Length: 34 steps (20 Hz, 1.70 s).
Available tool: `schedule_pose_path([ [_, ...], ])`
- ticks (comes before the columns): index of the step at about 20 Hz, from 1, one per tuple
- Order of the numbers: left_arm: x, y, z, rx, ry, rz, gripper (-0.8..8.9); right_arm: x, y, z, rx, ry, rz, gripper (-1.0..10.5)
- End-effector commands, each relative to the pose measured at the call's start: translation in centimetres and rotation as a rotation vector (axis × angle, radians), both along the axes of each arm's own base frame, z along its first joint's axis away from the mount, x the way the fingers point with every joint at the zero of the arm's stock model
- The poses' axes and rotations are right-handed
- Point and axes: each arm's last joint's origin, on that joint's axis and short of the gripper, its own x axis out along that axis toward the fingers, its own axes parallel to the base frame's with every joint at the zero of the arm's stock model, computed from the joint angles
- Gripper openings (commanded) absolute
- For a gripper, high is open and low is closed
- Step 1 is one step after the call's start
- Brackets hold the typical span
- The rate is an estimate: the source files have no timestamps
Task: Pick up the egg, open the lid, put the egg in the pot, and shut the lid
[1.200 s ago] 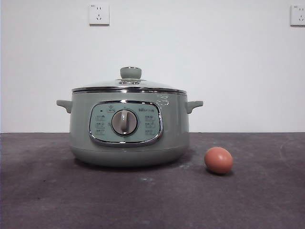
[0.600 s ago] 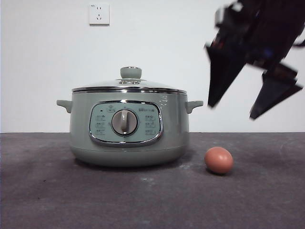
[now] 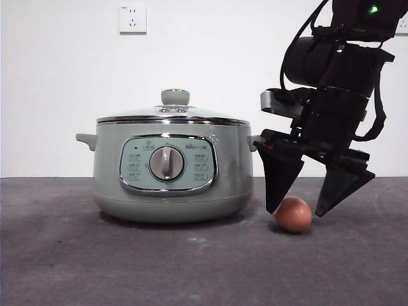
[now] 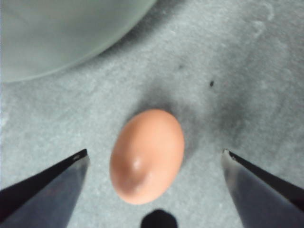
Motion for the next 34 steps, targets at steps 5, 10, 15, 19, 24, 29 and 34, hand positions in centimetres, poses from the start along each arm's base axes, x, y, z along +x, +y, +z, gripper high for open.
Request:
schedule_pose_path([
  [5,0.0,0.0,0.1,0.000,-0.004,0.001,6.64,0.0,0.1,-0.5,-0.002,0.022,-0.010,1.4],
  [10,0.0,0.0,0.1,-0.001,-0.004,0.001,6.64,0.0,0.1,-0.5,0.001,0.024,-0.014,-0.2],
  [15,1.2,0.0,0.0,-0.004,0.016,-0.003,6.56,-1.3,-0.5,2.7,0.020,-0.027,-0.019,-0.2],
  [19,3.4,-0.4,0.7,-0.041,-0.033,-0.020,6.56,-4.5,-2.0,8.4,0.065,-0.150,-0.008,-0.2],
  [24,8.3,-2.5,2.3,-0.013,-0.082,-0.076,6.56,-9.9,-4.6,15.5,0.174,-0.424,-0.021,-0.2],
  [29,14.4,-7.1,3.2,0.104,-0.113,-0.039,6.56,-14.1,-6.6,18.6,0.224,-0.579,-0.040,-0.2],
  [34,20.7,-12.1,2.7,0.219,-0.105,-0.020,6.56,-15.8,-7.4,19.4,0.248,-0.615,-0.048,-0.2],
])
